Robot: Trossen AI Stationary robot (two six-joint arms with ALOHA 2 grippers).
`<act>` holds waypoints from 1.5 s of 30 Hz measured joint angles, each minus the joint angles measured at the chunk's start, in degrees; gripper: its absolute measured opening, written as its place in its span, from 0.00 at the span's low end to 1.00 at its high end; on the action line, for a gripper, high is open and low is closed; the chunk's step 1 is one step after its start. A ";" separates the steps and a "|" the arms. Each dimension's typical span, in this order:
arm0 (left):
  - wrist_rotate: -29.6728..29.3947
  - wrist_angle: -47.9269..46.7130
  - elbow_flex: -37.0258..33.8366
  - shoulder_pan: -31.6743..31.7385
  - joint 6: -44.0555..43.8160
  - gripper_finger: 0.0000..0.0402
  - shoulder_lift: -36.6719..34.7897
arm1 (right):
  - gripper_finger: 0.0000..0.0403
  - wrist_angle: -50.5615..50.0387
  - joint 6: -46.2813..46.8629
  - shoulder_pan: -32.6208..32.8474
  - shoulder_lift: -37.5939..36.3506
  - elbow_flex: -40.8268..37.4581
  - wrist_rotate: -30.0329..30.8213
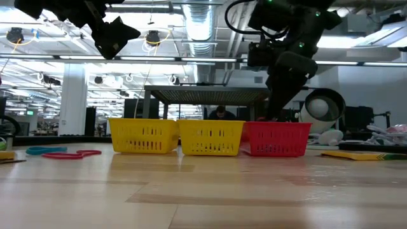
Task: Pick & Place Office Desk Supplies
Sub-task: Put the red rubber band into the red bin
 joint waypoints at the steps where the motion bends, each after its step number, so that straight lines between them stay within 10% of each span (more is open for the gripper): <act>1: 0.00 0.00 0.00 0.00 0.00 0.63 0.00 | 0.00 0.30 0.00 0.00 0.09 -0.01 -0.04; 24: 0.02 -0.63 0.00 0.00 4.92 0.63 0.00 | 0.56 7.41 -2.89 0.65 -0.76 0.01 -2.53; 45: 0.02 -1.25 0.00 0.00 4.72 0.63 0.00 | 0.55 -9.27 20.02 22.86 -17.17 0.05 2.16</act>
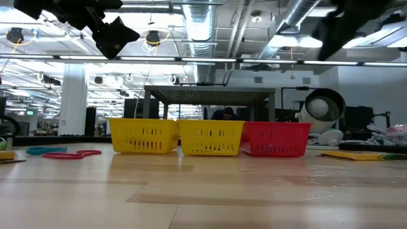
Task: Pick & Place Office Desk Supplies
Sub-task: Put the red rubber band into the red bin
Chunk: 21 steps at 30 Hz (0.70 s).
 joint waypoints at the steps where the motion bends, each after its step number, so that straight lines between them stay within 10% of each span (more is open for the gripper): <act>1: 0.00 0.10 0.00 -0.02 0.00 0.63 0.00 | 0.55 -0.94 1.76 1.34 0.31 0.00 0.03; 21: 0.00 1.92 0.00 0.00 -0.24 0.63 0.00 | 0.55 -19.00 22.41 15.59 12.91 -0.02 -0.29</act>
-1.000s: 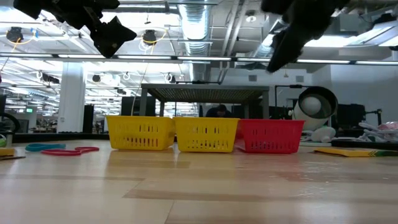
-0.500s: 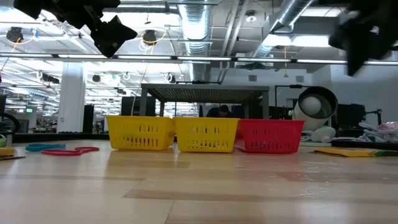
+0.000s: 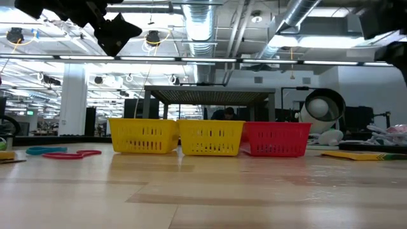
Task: Pick & Place Office Desk Supplies
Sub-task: Put the red rubber band into the red bin
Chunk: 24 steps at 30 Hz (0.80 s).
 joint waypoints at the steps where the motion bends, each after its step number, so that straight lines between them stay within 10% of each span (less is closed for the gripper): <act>1: 0.00 0.13 0.00 -0.02 0.00 0.63 0.00 | 0.55 -0.36 -0.05 -0.04 0.63 0.02 0.11; 24: 1.79 0.64 0.00 -0.01 -0.40 0.63 0.00 | 0.55 11.59 -2.71 0.77 6.50 0.00 -7.48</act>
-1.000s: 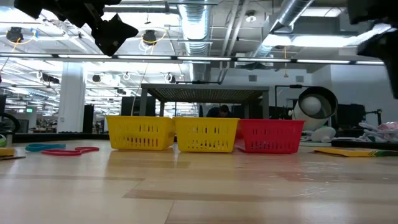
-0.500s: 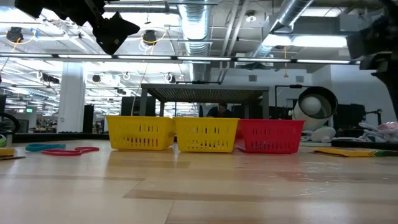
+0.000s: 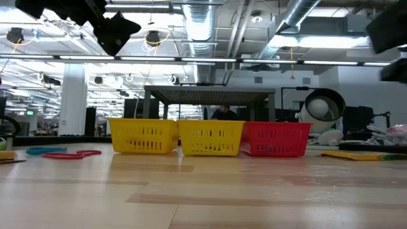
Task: Pick & Place Office Desk Supplies
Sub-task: Put the red rubber band into the red bin
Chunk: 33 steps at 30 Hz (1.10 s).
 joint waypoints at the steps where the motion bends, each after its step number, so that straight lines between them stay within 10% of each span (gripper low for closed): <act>1: 0.14 0.00 0.00 0.00 -0.22 0.63 0.00 | 0.55 1.08 0.76 0.90 -0.27 0.00 -0.66; 33: 0.13 0.13 0.00 0.00 -1.45 0.63 0.00 | 0.55 3.99 0.28 3.50 7.08 0.00 3.10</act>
